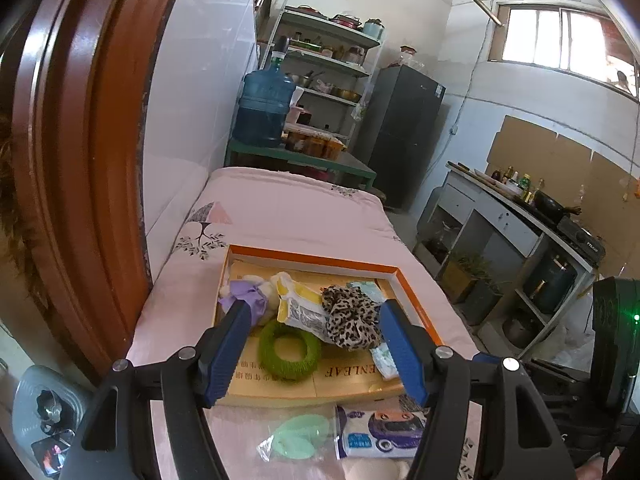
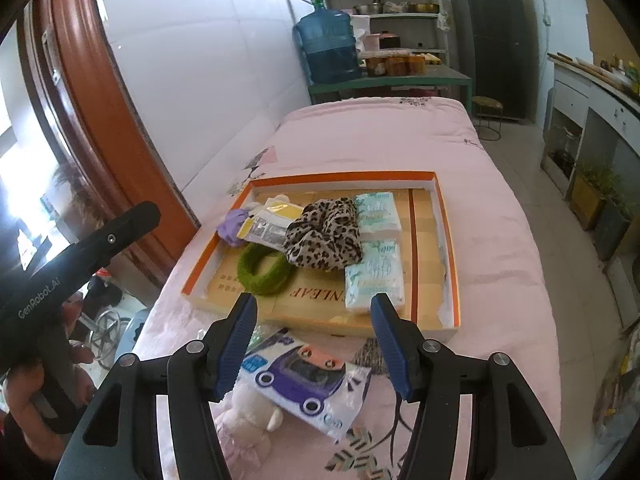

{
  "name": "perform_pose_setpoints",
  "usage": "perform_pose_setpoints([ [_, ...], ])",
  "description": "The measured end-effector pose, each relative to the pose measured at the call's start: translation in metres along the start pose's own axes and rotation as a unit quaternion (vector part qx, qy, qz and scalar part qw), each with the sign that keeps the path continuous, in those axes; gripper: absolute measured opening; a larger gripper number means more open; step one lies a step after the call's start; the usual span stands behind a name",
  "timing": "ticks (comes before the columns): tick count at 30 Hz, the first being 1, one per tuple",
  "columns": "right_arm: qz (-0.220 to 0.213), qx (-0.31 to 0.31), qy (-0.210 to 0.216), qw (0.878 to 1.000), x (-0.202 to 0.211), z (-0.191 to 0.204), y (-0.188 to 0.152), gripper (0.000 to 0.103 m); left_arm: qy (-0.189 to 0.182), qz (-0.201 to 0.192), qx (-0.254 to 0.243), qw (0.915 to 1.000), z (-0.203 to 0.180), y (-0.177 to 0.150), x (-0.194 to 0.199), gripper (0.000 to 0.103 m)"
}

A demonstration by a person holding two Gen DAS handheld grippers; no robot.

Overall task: Organize soft objects
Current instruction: 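Move both tools back toward the teddy bear and wipe packs, then grasp the cream teddy bear with the left tool while the right tool grasps the white wipe pack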

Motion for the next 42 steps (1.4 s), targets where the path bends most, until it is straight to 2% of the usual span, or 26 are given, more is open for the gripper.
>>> perform_pose_setpoints([
  [21,0.004,-0.005,-0.001,1.0,0.035,0.017,-0.048,0.061,-0.022,0.004,-0.023,0.9995,-0.009,-0.045,0.054,0.066],
  [29,0.006,-0.014,-0.009,1.0,0.044,0.012,-0.06,0.061,-0.058,0.023,-0.04,0.9973,-0.021,-0.071,0.057,0.066],
  [42,0.013,-0.025,-0.011,1.0,0.044,0.005,-0.075,0.061,-0.085,0.072,-0.08,0.9905,-0.042,-0.122,0.046,0.066],
])
Point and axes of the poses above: each gripper's, at about its wrist camera, not at the fingertips, and x roughly against the way its jaws point, z to its left, y to its top, the point moved 10 cm from there along -x, roughly the way its jaws point, and after that the axes turned 10 degrees about y, right-handed, at the moved point
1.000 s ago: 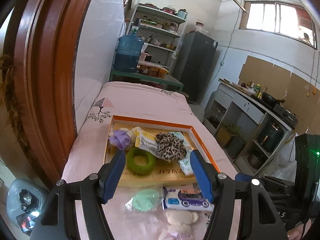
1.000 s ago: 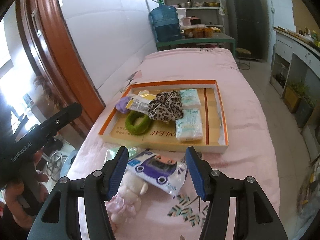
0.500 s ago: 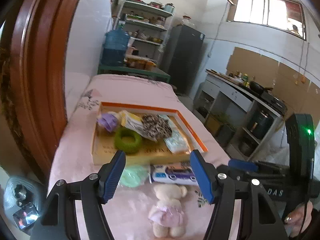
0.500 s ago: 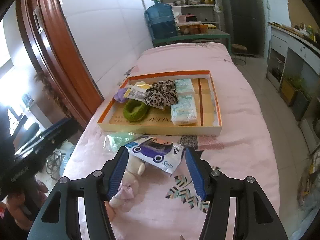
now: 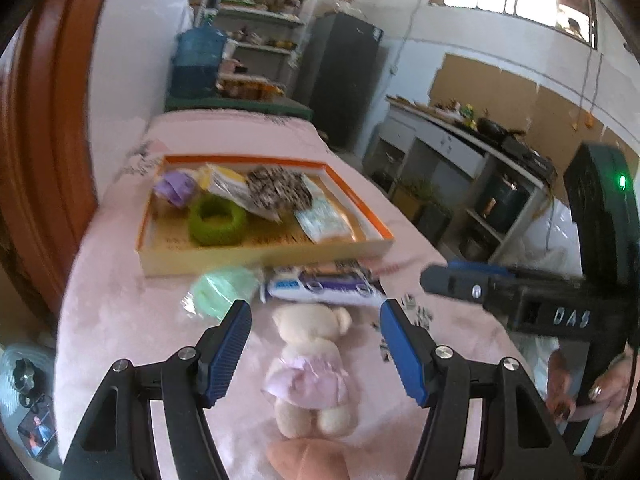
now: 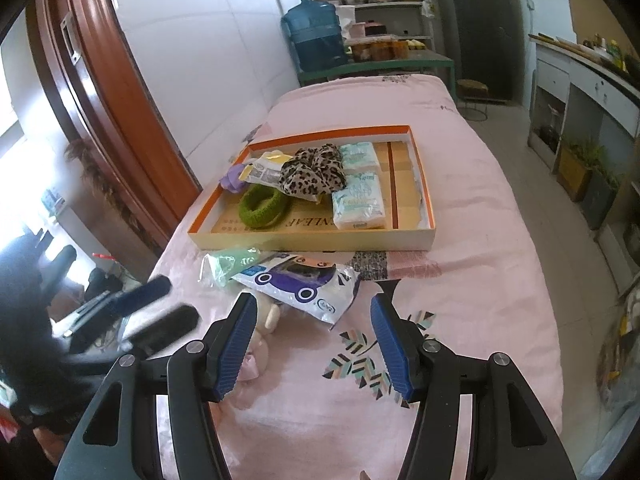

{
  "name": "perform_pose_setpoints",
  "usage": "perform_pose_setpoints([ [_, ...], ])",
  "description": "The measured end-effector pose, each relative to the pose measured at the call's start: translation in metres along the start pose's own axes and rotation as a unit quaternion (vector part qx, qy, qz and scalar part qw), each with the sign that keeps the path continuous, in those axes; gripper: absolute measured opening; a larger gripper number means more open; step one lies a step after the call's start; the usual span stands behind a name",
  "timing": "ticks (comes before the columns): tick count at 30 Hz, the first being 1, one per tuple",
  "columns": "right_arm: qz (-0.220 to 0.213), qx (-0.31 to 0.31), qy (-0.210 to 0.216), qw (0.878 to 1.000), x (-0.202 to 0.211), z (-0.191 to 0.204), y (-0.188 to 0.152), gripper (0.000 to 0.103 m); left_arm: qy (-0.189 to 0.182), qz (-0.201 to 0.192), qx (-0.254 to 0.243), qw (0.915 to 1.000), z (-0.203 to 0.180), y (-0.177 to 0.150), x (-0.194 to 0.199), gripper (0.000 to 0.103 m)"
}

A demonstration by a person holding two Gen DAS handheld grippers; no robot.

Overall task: Organize soft objects
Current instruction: 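Grasp the cream teddy bear with the left tool while the right tool grasps the white wipe pack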

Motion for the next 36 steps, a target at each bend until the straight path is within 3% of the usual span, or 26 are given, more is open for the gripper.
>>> perform_pose_setpoints([
  [5,0.002,-0.004,0.0,1.0,-0.001,-0.003,-0.002,0.061,-0.016,0.039,-0.016,0.999,-0.008,-0.017,-0.016,0.066],
  [13,0.011,-0.003,0.002,1.0,-0.009,-0.005,-0.003,0.061,-0.003,0.081,-0.042,0.9958,-0.014,-0.037,-0.042,0.066],
  [18,0.048,0.06,-0.004,0.997,-0.022,0.002,-0.009,0.061,0.005,0.108,-0.045,0.9931,-0.014,-0.049,-0.058,0.066],
  [19,0.061,0.089,-0.013,0.994,-0.026,0.004,-0.012,0.061,0.005,0.113,-0.042,0.9927,-0.014,-0.051,-0.06,0.064],
  [20,0.069,0.105,-0.018,0.992,-0.029,0.005,-0.014,0.061,0.005,0.123,-0.037,0.9917,-0.013,-0.055,-0.064,0.051],
  [21,0.082,0.137,-0.03,0.987,-0.033,0.006,-0.017,0.061,0.005,0.13,-0.033,0.9909,-0.011,-0.058,-0.067,0.048],
  [28,0.097,0.218,-0.058,0.969,-0.05,0.008,-0.027,0.061,-0.001,0.121,0.018,0.9925,0.006,-0.054,-0.07,0.041],
  [30,0.098,0.255,-0.075,0.959,-0.059,0.008,-0.027,0.061,-0.002,0.116,0.018,0.993,0.007,-0.052,-0.07,0.041],
  [36,0.088,0.383,-0.129,0.91,-0.086,0.013,-0.015,0.061,-0.005,0.109,0.021,0.9938,0.009,-0.048,-0.065,0.041],
])
Point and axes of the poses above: each gripper's, at about its wrist camera, not at the fingertips, and x roughly against the way its jaws point, z to its left, y to its top, the point moved 10 cm from there along -x, roughly the way its jaws point, and after that the axes turned 10 degrees about y, right-handed, at the moved point
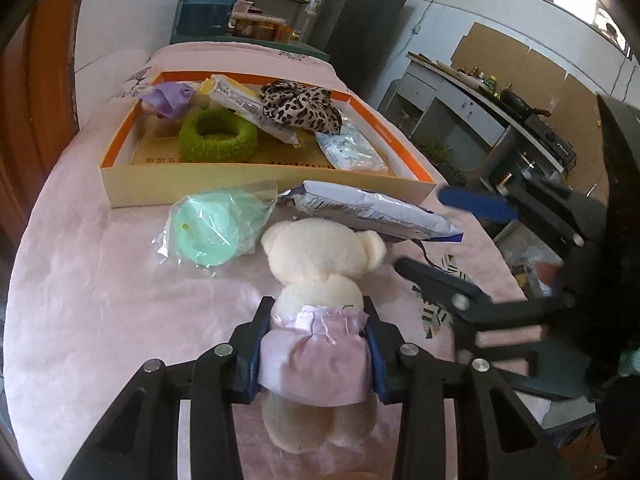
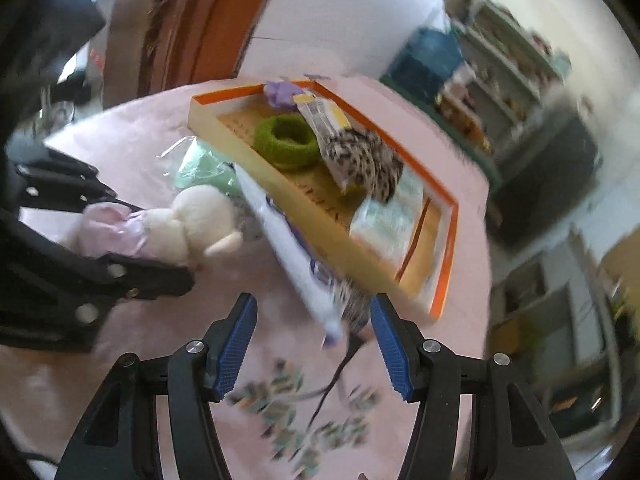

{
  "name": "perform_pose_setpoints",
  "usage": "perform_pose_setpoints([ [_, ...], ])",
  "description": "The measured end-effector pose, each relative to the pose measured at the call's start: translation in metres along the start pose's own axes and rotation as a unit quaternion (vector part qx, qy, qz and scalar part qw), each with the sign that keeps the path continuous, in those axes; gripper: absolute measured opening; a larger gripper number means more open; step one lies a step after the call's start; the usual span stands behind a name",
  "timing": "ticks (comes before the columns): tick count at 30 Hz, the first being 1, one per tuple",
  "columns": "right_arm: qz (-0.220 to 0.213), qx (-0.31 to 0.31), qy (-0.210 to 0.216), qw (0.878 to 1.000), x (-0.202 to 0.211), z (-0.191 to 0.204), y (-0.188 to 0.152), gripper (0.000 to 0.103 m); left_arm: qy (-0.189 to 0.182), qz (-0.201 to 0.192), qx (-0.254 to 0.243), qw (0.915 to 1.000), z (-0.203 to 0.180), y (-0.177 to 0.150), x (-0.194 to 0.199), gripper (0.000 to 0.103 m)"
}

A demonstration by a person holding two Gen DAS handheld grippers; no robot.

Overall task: Organize soft objects
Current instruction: 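Grasp the cream teddy bear with the left tool while the right tool grasps the white wipe pack, then lift the teddy bear with the left tool while the right tool lifts the wipe pack toward the lid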

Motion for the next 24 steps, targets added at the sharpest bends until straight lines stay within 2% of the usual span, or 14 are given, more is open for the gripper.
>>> perform_pose_setpoints([
  [3,0.001,0.039,0.005,0.999,-0.013,0.001,0.01,0.06,-0.004,0.002,0.004,1.0,0.0,0.001,-0.001,0.041],
  [4,0.005,0.049,0.009,0.999,-0.019,0.001,0.012,0.046,-0.004,0.002,0.004,1.0,0.0,0.001,-0.001,0.041],
  [5,0.01,0.054,0.012,0.998,-0.022,0.003,0.013,0.022,-0.004,0.003,0.003,1.0,0.0,0.002,-0.001,0.041],
  [6,0.021,0.059,0.012,0.998,-0.029,0.002,0.013,0.019,-0.004,0.002,0.003,1.0,0.0,0.002,-0.002,0.041],
  [10,0.02,0.04,0.026,0.999,-0.031,0.0,0.015,0.015,-0.005,0.005,0.008,0.9999,0.001,0.002,-0.004,0.041],
  [16,0.002,-0.059,0.061,0.996,-0.02,-0.011,0.006,0.014,-0.009,-0.006,0.012,0.9999,0.0,0.003,0.0,0.041],
  [24,-0.032,-0.152,0.046,0.987,0.021,-0.02,0.001,0.013,-0.009,-0.03,0.014,0.9994,-0.004,0.009,0.018,0.041],
])
Point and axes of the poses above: each gripper's, at about its wrist camera, not at the fingertips, and x roughly against the way its jaws point, z to its left, y to its top, the point moved 10 cm from there along -x, roughly the way its jaws point, and after that the axes turned 10 degrees about y, right-handed, at the moved point
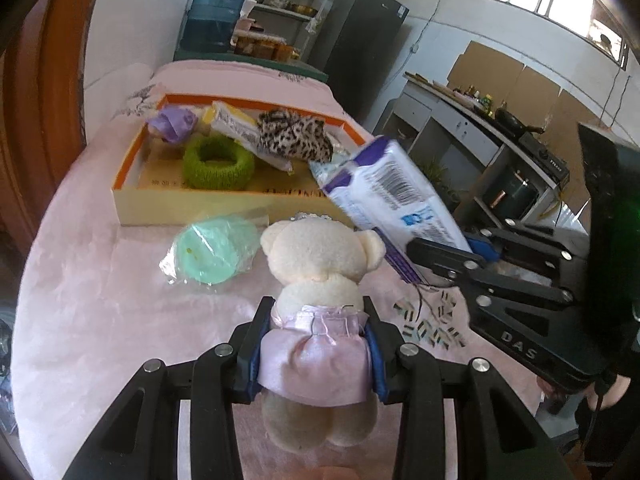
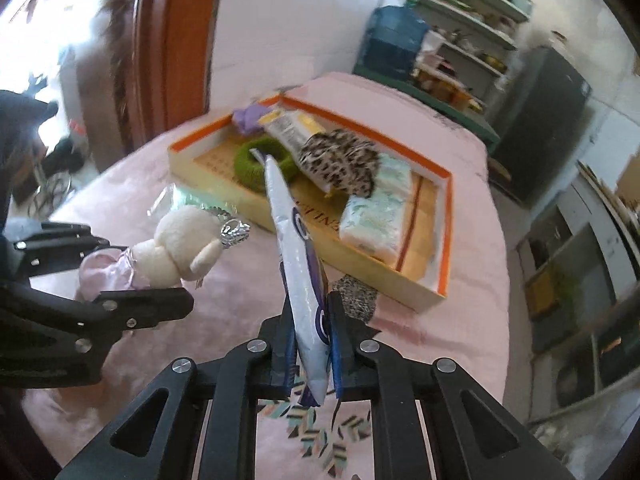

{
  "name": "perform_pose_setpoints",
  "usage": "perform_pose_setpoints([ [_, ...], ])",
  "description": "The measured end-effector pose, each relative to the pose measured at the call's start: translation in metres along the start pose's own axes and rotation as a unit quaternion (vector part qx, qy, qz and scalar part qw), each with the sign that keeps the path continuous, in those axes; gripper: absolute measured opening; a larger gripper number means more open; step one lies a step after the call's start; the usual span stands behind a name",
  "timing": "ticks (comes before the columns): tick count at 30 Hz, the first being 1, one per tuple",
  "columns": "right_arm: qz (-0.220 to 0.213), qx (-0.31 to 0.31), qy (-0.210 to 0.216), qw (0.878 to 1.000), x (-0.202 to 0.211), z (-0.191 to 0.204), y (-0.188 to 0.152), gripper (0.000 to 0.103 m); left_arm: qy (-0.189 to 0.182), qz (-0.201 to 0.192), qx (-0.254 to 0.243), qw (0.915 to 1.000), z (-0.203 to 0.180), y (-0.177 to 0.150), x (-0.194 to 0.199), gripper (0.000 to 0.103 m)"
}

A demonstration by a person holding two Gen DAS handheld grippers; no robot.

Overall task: Organize soft objects
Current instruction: 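Lift the teddy bear with the left tool while the right tool lifts the wipe pack toward the lid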

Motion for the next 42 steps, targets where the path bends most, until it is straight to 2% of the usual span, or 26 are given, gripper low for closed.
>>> perform_pose_setpoints([
  [7,-0.031,-0.075,0.002,0.997,0.035,-0.001,0.001,0.013,0.012,-0.029,0.016,0.9994,0.002,0.015,0.023,0.041],
  [14,-0.061,-0.112,0.011,0.992,0.056,0.003,0.006,0.013,0.039,-0.051,0.022,0.9977,0.003,0.028,0.039,0.041],
  [25,-0.073,-0.138,0.039,0.987,0.064,0.006,0.014,0.013,0.047,-0.075,0.031,0.9956,0.006,0.044,0.052,0.041],
  [42,-0.088,-0.141,0.042,0.985,0.051,-0.012,0.046,0.013,0.057,-0.115,0.038,0.991,0.015,0.087,0.057,0.041],
])
Point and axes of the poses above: each gripper's, at about its wrist camera, not at the fingertips, and x roughly against the way its jaws point, z to its left, y to its top, the point moved 10 cm from there along -x, roughly the way its jaws point, and after that the axes turned 10 degrees about y, right-handed, at the moved point
